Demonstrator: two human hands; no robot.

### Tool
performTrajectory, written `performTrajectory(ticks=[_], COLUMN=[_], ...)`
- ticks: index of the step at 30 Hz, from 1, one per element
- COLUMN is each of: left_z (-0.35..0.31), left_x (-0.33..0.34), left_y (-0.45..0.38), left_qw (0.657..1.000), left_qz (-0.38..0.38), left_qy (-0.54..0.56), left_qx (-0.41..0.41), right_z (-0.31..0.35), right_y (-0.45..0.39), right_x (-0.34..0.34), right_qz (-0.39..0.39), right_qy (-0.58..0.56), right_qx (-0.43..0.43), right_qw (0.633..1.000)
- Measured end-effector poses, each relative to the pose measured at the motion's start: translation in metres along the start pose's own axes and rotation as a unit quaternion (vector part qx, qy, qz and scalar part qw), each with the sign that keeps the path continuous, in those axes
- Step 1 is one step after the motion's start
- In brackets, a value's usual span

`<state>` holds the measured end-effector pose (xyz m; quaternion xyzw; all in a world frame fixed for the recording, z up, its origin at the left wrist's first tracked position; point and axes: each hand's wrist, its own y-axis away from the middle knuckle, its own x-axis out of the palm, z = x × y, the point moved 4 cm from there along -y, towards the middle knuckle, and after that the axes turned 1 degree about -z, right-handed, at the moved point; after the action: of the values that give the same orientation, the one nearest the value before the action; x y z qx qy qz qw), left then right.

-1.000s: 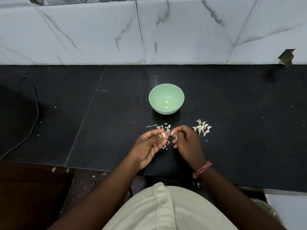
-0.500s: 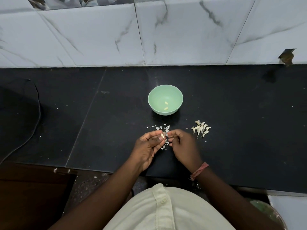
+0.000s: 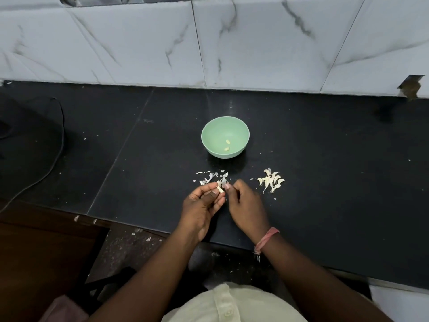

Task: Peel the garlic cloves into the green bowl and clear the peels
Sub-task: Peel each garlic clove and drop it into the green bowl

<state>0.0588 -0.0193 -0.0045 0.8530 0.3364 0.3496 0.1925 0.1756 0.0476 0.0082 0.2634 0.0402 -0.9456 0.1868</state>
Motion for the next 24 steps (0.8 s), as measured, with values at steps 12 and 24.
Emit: performTrajectory(ticks=[12, 24], left_z=[-0.018, -0.034], left_x=[-0.021, -0.033], left_y=[-0.005, -0.007], left_qw=[0.998, 0.983], left_qz=[0.031, 0.125], left_qy=[-0.051, -0.134], left_qx=[0.009, -0.013], right_z=[0.014, 0.024], right_y=[0.007, 0.014], right_x=[0.024, 0.043], right_qz=[-0.032, 0.033], right_qy=[-0.066, -0.022], right_qx=[0.036, 0.090], right_qw=[0.997, 0.995])
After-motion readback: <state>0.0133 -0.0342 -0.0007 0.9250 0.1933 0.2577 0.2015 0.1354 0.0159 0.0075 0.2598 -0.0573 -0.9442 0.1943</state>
